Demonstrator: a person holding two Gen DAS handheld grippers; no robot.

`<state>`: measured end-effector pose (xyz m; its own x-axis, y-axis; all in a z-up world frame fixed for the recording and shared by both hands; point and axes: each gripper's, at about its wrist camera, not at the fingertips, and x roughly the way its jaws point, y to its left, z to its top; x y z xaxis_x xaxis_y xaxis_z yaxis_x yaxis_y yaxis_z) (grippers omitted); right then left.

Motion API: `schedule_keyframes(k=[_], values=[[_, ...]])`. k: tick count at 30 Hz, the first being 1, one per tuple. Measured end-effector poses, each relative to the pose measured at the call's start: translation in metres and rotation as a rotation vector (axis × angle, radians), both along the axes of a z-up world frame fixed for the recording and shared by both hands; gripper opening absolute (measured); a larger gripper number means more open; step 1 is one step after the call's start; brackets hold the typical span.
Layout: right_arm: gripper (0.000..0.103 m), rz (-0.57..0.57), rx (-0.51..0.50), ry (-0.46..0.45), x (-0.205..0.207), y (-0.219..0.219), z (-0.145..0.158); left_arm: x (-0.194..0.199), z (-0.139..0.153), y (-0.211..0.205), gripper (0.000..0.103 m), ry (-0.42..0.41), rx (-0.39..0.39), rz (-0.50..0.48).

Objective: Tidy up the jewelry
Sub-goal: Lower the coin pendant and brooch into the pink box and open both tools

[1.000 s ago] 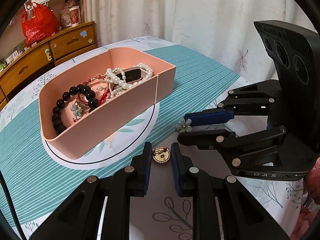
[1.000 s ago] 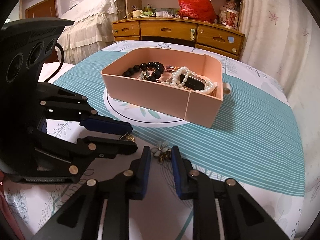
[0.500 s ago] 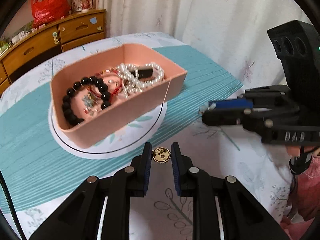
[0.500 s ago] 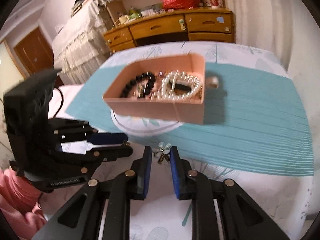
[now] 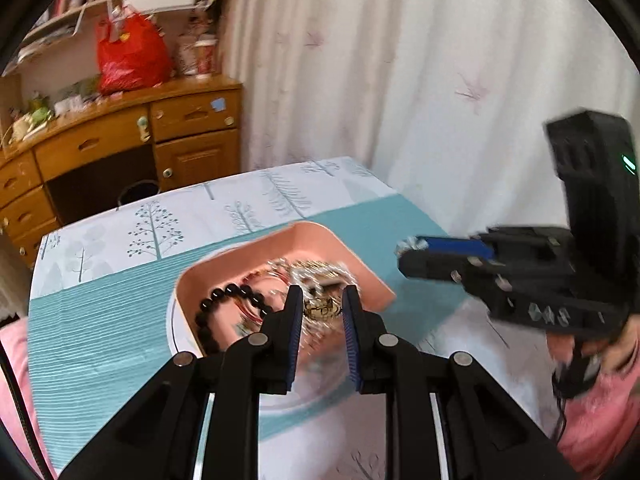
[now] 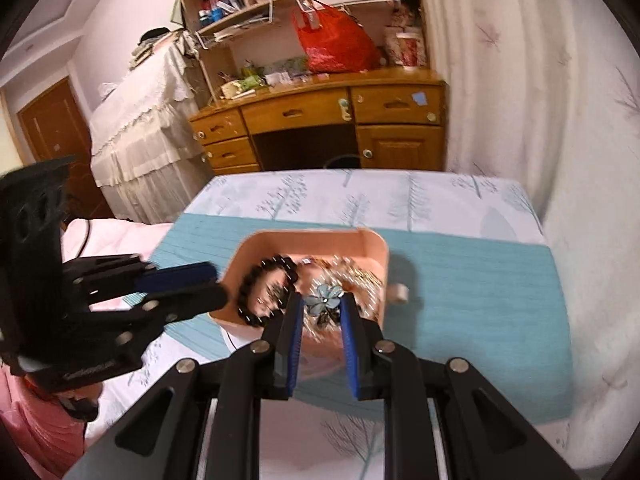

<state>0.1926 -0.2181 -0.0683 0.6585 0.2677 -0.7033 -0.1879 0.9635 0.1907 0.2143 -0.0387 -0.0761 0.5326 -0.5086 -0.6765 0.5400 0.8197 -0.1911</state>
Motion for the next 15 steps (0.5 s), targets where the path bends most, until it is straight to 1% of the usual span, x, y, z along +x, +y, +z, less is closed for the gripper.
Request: schedule_keyframes(k=[2, 3, 4, 5, 6, 7, 8, 9, 11, 12, 13, 14, 15], values=[[0.019, -0.036, -0.050, -0.013, 0.011, 0.004, -0.007, 0.018, -0.014, 0.003, 0.037, 0.021, 0.062, 0.107], [0.019, -0.053, -0.067, -0.007, 0.015, 0.005, -0.013, 0.024, -0.021, 0.004, 0.038, 0.041, 0.090, 0.149], [0.019, -0.063, -0.070, 0.006, 0.018, 0.004, -0.019, 0.027, -0.027, 0.007, 0.039, 0.063, 0.099, 0.168], [0.019, -0.061, -0.058, 0.025, 0.020, 0.003, -0.025, 0.029, -0.030, 0.009, 0.045, 0.080, 0.091, 0.171], [0.020, -0.046, -0.036, 0.049, 0.022, 0.002, -0.029, 0.028, -0.031, 0.012, 0.060, 0.086, 0.072, 0.168], [0.021, -0.040, -0.028, 0.063, 0.021, 0.000, -0.032, 0.027, -0.030, 0.015, 0.069, 0.083, 0.064, 0.170], [0.025, -0.043, -0.032, 0.070, 0.021, -0.001, -0.032, 0.025, -0.029, 0.017, 0.083, 0.074, 0.066, 0.176], [0.028, -0.057, -0.045, 0.067, 0.021, -0.003, -0.031, 0.022, -0.025, 0.018, 0.084, 0.059, 0.080, 0.185], [0.047, -0.087, -0.055, 0.053, 0.018, -0.005, -0.026, 0.018, -0.018, 0.018, 0.084, 0.038, 0.107, 0.199], [0.052, -0.101, -0.040, 0.046, 0.014, -0.007, -0.021, 0.013, -0.014, 0.018, 0.086, 0.035, 0.119, 0.213], [0.059, -0.105, -0.025, 0.044, 0.013, -0.009, -0.019, 0.012, -0.011, 0.019, 0.088, 0.039, 0.127, 0.230], [0.064, -0.107, 0.000, 0.045, 0.010, -0.010, -0.017, 0.011, -0.008, 0.020, 0.093, 0.050, 0.140, 0.257], [0.066, -0.110, 0.023, 0.050, 0.007, -0.012, -0.013, 0.010, -0.005, 0.022, 0.094, 0.063, 0.154, 0.287]])
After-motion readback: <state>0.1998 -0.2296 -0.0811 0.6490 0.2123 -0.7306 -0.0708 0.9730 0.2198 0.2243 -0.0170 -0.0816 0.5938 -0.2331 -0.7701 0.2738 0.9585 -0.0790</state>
